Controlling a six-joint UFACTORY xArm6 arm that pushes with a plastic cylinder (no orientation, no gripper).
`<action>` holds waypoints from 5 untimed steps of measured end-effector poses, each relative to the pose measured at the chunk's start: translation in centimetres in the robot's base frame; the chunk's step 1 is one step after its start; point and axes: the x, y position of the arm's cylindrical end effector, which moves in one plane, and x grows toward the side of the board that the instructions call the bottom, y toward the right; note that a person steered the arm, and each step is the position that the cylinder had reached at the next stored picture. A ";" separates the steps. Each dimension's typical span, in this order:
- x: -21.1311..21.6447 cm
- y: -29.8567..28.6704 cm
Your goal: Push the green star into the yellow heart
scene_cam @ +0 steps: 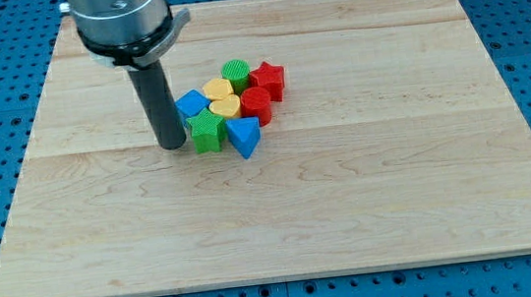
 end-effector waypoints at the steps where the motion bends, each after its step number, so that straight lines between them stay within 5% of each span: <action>1: 0.0 0.9; 5: 0.0 12.3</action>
